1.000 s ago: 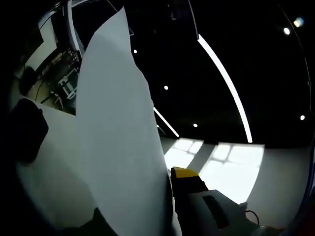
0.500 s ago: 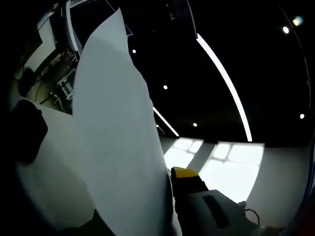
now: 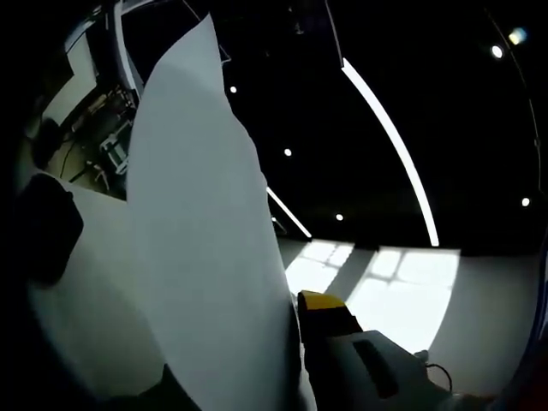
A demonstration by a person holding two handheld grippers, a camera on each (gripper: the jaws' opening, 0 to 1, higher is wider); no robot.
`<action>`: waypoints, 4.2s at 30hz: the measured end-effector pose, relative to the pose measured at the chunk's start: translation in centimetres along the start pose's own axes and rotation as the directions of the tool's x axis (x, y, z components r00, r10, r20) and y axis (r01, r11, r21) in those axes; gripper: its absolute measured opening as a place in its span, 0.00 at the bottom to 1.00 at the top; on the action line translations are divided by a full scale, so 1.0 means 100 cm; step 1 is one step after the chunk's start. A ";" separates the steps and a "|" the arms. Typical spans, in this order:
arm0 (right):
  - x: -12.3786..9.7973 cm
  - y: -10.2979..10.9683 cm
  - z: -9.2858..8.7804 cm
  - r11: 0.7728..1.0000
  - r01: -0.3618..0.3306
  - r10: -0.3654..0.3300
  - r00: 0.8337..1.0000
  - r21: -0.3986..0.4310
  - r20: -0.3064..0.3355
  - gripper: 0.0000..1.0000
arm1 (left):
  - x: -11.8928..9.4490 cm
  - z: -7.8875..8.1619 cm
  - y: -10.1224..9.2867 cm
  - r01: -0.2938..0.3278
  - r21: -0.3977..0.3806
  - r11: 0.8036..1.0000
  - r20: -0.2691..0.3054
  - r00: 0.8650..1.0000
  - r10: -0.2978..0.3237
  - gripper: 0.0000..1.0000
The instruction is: Organize the stack of printing papers by aligning and flattening the scattered papers on the table
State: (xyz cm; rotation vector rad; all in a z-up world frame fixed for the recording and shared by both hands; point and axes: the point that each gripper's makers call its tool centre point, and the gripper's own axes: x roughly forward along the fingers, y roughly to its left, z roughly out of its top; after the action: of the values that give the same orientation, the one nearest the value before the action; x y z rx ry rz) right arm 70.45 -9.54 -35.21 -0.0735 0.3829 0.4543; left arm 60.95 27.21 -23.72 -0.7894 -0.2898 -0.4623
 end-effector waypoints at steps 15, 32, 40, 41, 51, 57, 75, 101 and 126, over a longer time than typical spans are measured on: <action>-0.007 -0.014 0.005 0.989 -0.014 0.007 0.999 0.145 0.044 0.38 | 0.000 0.000 0.000 0.001 -0.003 1.000 0.002 1.000 -0.001 0.08; -0.009 -0.019 0.001 0.989 -0.021 0.016 0.999 0.149 0.040 0.25 | 0.000 0.001 0.001 0.001 -0.006 1.000 0.004 1.000 -0.001 0.09; -0.012 -0.018 0.002 0.988 -0.030 0.022 0.998 0.148 0.052 0.17 | -0.001 0.002 0.001 0.001 -0.012 1.000 0.006 1.000 -0.001 0.09; -0.013 -0.018 0.004 0.987 -0.032 0.022 0.998 0.160 0.064 0.17 | -0.001 0.002 0.001 0.001 -0.013 1.000 0.007 1.000 -0.001 0.09; -0.021 -0.023 0.016 0.960 -0.069 0.026 0.987 0.270 0.159 0.08 | -0.001 0.002 0.000 0.002 -0.019 1.000 0.010 1.000 -0.002 0.09; -0.021 -0.021 0.018 0.956 -0.079 0.032 0.985 0.281 0.171 0.07 | -0.002 0.002 0.000 0.002 -0.019 1.000 0.012 1.000 -0.002 0.09; -0.023 -0.016 0.020 0.954 -0.100 0.048 0.981 0.283 0.186 0.06 | -0.002 0.004 0.002 0.000 -0.029 1.000 0.017 1.000 0.001 0.10; -0.024 -0.017 0.020 0.955 -0.106 0.055 0.980 0.277 0.189 0.06 | -0.002 0.004 0.003 0.000 -0.045 0.999 0.022 1.000 0.001 0.20; -0.030 -0.012 0.029 0.954 -0.128 0.062 0.969 0.271 0.239 0.01 | -0.003 0.004 0.002 -0.002 -0.048 0.999 0.022 1.000 0.003 0.20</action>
State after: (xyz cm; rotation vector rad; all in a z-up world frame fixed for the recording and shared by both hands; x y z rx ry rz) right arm 69.44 -11.42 -31.43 0.2774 0.2226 0.4939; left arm 60.81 27.75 -23.68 -0.8419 -0.2994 -0.4592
